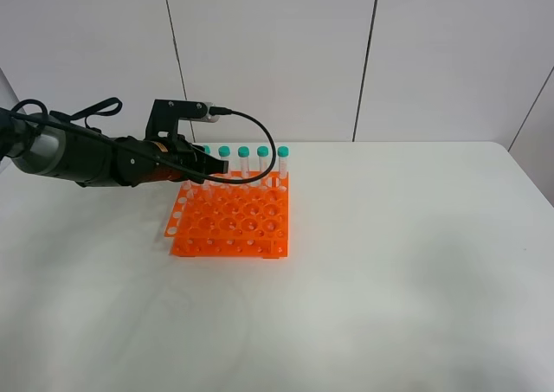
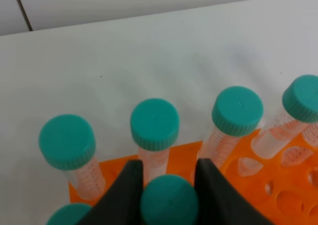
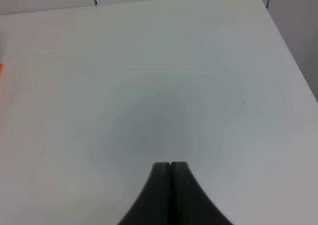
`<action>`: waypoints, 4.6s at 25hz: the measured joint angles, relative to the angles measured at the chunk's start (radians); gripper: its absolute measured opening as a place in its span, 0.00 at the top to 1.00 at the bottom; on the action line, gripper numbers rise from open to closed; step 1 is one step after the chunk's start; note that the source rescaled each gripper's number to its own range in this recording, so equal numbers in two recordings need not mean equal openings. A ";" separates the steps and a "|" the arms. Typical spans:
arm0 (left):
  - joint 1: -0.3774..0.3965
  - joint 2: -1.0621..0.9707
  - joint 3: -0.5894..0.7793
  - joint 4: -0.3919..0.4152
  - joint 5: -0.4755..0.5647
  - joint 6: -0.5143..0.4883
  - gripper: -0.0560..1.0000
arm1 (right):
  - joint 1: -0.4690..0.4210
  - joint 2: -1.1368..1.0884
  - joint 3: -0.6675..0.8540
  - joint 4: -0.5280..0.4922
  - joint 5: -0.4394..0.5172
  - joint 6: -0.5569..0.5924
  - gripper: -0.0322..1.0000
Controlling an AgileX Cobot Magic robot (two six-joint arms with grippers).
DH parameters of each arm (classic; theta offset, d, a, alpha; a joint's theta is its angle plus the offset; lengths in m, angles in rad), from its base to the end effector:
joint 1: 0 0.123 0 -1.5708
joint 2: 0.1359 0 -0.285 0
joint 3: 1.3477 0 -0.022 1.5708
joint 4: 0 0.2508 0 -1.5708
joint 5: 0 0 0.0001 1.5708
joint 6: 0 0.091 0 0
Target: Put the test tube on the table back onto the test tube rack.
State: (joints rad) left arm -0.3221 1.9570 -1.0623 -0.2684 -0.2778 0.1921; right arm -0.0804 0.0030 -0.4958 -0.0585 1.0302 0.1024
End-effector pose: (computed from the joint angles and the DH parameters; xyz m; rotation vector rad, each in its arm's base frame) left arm 0.3903 -0.1233 0.1573 0.2259 2.1001 -0.1557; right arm -0.0031 -0.0043 0.2787 0.1857 2.0115 -0.0558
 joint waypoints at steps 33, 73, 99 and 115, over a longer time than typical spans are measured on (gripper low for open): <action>-0.026 0.001 0.000 0.017 -0.003 0.001 0.95 | 0.000 0.000 0.000 0.000 0.000 0.000 0.97; -0.030 0.001 0.000 0.020 0.001 0.030 0.27 | 0.000 0.000 0.000 0.000 0.000 0.000 0.97; -0.010 -0.118 -0.034 0.020 0.111 0.029 0.26 | 0.000 0.000 0.000 0.000 0.000 0.000 0.97; 0.086 -0.329 -0.047 0.097 0.290 0.044 0.26 | 0.000 0.000 0.000 0.000 0.000 0.000 0.97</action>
State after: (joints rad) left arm -0.2357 1.6278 -1.1095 -0.1713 0.0125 0.2357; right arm -0.0804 0.0030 -0.4958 -0.0585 1.0302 0.1024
